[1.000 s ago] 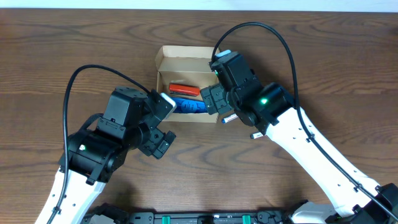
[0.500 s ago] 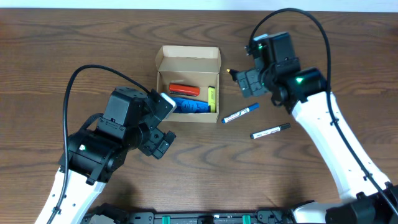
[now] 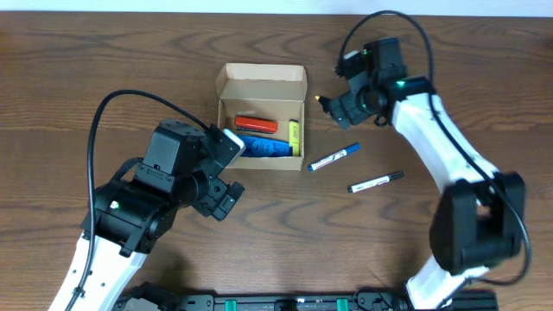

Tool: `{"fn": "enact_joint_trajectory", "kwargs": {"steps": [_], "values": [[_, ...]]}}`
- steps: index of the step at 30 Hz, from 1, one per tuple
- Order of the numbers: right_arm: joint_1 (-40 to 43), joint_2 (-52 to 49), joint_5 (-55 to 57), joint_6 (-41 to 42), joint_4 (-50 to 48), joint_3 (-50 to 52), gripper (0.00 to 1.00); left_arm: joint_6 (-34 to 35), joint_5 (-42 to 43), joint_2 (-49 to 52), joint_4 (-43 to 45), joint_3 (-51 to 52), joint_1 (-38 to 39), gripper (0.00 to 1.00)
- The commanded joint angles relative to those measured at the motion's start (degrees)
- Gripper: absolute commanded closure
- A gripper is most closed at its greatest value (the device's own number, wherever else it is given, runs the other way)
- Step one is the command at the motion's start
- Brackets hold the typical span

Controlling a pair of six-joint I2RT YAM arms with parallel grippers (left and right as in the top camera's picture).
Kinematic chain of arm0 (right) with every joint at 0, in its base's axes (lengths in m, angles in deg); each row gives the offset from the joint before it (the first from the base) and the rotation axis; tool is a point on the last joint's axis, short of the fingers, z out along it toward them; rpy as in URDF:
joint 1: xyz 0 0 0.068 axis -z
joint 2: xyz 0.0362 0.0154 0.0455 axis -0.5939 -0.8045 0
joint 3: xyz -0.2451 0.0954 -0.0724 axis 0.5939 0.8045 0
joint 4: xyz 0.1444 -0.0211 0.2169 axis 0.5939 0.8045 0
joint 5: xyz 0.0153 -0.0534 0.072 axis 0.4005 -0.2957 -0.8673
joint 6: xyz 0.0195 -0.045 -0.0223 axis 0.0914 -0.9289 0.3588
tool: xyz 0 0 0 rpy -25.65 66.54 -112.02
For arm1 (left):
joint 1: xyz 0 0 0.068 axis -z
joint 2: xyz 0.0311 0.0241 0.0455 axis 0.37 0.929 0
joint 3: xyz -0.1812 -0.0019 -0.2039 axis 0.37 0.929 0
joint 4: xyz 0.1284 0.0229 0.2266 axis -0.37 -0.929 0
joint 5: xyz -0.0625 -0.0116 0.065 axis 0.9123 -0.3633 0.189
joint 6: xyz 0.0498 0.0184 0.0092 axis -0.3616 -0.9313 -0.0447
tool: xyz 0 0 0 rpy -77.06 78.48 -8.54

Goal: Pack container
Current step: 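Move the right gripper to the black teardrop-shaped object and grasp it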

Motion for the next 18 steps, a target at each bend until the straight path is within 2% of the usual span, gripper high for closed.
{"fn": "enact_joint_trajectory", "kwargs": {"steps": [1, 18], "values": [[0.24, -3.67, -3.39, -3.13, -1.81, -0.35, 0.01, 0.22, 0.17, -0.39, -0.20, -1.07, -0.22, 0.05], [0.26, -14.36, -3.37, -3.34, -12.31, -0.35, 0.01, 0.22, 0.17, -0.39, -0.20, -1.07, -0.22, 0.05]]}}
